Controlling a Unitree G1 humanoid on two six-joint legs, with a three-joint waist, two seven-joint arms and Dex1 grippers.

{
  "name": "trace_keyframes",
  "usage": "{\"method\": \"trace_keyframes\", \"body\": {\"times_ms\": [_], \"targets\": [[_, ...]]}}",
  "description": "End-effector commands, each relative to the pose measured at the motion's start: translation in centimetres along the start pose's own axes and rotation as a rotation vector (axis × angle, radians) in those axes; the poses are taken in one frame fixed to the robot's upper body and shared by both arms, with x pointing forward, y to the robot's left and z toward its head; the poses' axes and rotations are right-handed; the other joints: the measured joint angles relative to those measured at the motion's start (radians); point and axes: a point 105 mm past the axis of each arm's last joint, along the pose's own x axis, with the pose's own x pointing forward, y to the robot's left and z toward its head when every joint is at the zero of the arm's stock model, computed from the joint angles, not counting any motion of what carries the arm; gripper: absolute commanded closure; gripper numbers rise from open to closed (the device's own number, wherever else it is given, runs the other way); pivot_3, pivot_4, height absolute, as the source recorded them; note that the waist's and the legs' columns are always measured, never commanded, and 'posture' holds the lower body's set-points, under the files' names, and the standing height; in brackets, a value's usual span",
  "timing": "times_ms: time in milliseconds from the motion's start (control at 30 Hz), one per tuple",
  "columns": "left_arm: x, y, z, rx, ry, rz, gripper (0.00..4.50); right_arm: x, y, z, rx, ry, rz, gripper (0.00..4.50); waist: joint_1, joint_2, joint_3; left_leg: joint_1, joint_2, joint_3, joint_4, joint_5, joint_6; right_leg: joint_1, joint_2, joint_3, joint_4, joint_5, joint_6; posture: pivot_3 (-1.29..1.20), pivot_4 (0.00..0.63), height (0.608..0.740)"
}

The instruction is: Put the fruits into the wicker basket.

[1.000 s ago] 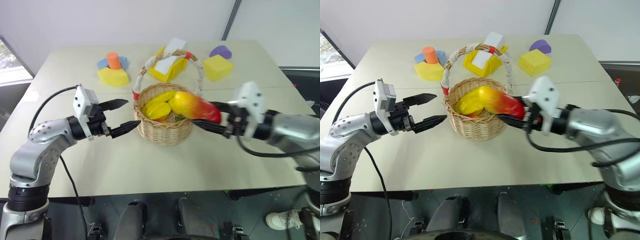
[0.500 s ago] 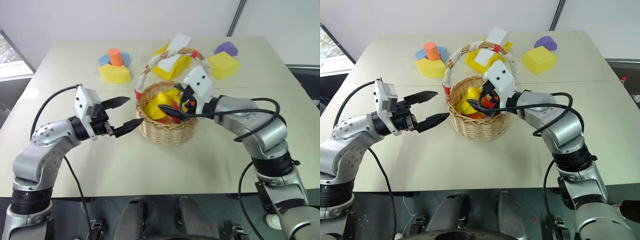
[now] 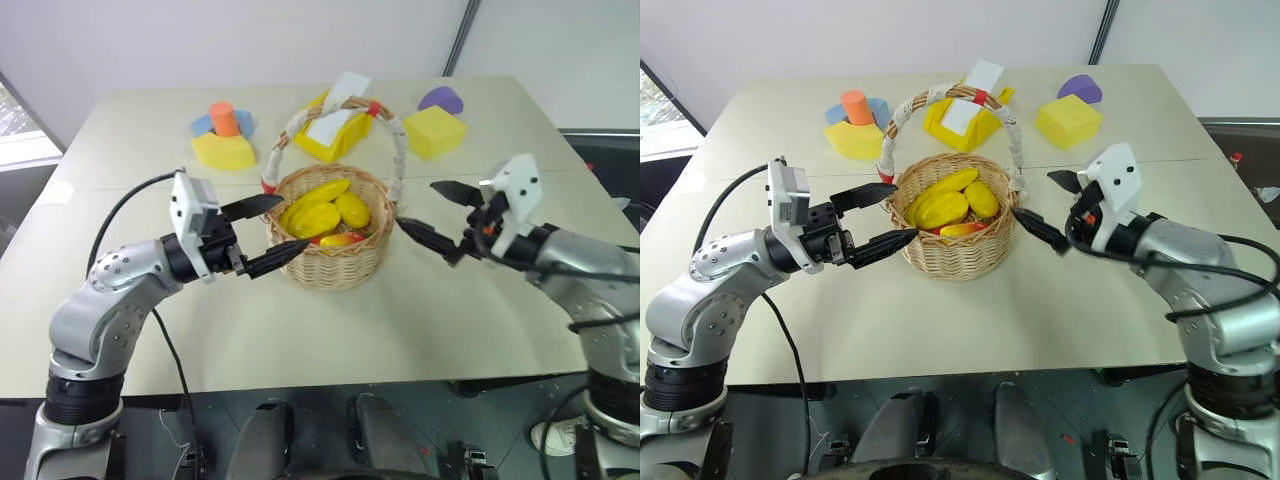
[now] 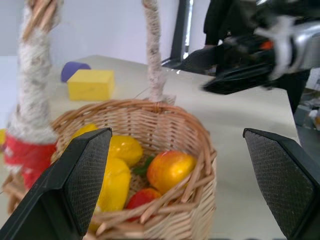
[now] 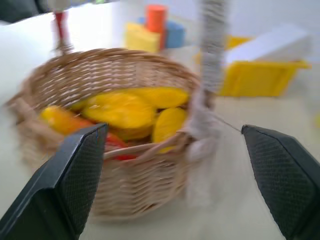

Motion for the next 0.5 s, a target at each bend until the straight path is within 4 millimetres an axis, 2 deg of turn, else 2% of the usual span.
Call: {"method": "trace_keyframes", "body": {"times_ms": [33,133,200,267,433,467,500], "targets": [[0.4,-0.4,0.8,0.02,-0.028,-0.036,0.0,2.3,-0.1,1.0,0.024,-0.096,-0.04,0.06,0.001,0.0,0.0,0.0,0.0,0.0,0.0,0.0,0.0,0.0,0.0,0.0,0.0,0.0,0.0,0.0,0.15,0.74],[0.6,-0.8,0.7,0.018,-0.029,-0.044,0.0,3.7,-0.8,0.7,0.058,-0.111,-0.092,0.06,0.006,0.0,0.0,0.0,0.0,0.0,0.0,0.0,0.0,0.0,0.0,0.0,0.0,0.0,0.0,0.0,0.15,0.74],[0.6,-1.0,0.8,0.017,-0.033,-0.044,0.0,4.0,-1.1,0.7,0.103,-0.129,-0.113,0.6,0.011,0.0,0.0,-0.001,-0.001,-0.001,0.0,0.0,0.0,0.0,-0.001,0.0,-0.001,0.0,0.0,0.0,0.15,0.74],[0.5,-1.2,0.9,0.015,-0.038,-0.043,0.0,4.0,-1.0,0.8,0.131,-0.145,-0.107,1.35,0.012,0.0,0.0,-0.002,-0.001,-0.001,0.0,0.0,0.0,0.0,-0.002,0.0,-0.001,0.0,0.0,0.0,0.15,0.74],[0.7,-1.5,0.6,0.01,-0.036,-0.046,0.0,3.5,-0.6,0.8,0.134,-0.153,-0.085,4.08,0.009,0.0,0.0,-0.002,-0.001,-0.001,0.0,0.0,0.0,0.0,-0.003,0.0,-0.002,0.0,0.0,0.0,0.15,0.74],[0.7,-1.5,0.6,0.009,-0.038,-0.048,0.0,3.3,-0.5,0.9,0.12,-0.161,-0.082,4.45,0.009,0.0,0.0,-0.002,-0.001,-0.001,0.0,0.0,0.0,0.0,-0.002,0.0,-0.002,0.0,0.0,0.0,0.15,0.74],[0.8,-1.6,0.7,0.006,-0.041,-0.051,0.0,3.0,-0.4,1.2,0.106,-0.176,-0.079,4.46,0.009,0.0,0.0,-0.002,-0.001,-0.001,0.0,0.0,0.0,0.0,-0.002,0.0,-0.002,0.0,0.0,0.0,0.15,0.74]]}}
